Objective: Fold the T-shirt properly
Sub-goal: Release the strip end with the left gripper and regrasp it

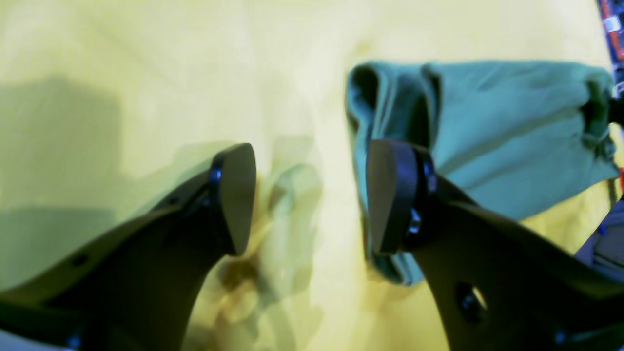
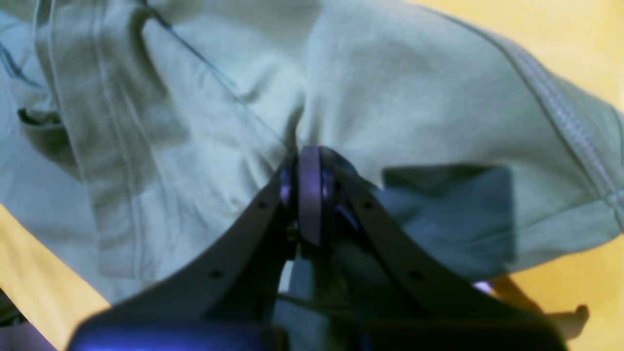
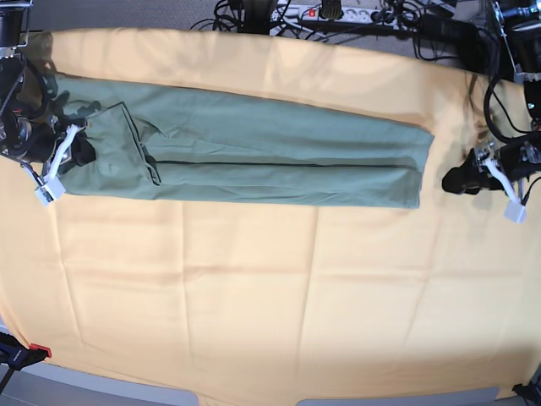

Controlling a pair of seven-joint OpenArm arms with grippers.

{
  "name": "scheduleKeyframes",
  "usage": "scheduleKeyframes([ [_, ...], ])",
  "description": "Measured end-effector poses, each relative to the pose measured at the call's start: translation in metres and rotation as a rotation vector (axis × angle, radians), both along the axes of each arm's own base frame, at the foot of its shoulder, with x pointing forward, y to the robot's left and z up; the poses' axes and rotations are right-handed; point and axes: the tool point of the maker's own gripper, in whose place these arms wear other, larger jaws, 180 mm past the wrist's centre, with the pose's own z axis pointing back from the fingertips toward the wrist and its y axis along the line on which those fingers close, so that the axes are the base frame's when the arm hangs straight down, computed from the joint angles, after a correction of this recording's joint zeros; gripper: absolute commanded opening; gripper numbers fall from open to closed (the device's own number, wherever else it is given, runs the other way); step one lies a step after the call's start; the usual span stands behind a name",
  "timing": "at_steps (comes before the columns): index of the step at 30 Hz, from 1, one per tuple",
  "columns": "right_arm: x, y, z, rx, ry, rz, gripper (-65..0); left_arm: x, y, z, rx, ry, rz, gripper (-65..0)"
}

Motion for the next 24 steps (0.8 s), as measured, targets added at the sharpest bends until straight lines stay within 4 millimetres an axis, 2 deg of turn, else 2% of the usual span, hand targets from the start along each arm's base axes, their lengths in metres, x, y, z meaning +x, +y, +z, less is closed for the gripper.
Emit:
scheduleKeyframes([
  [8, 0.0, 0.0, 0.0, 0.0, 0.0, 0.0, -65.0, -0.003, -0.03, -0.016, -0.086, 0.038, -0.006, -27.2],
  [17, 0.0, 0.0, 0.0, 0.0, 0.0, 0.0, -65.0, -0.012, -0.06, -0.022, -0.163, 0.075, -0.087, -27.2],
  [24, 0.0, 0.0, 0.0, 0.0, 0.0, 0.0, -65.0, -0.012, -0.069, -0.024, -0.182, 0.074, -0.096, -27.3],
])
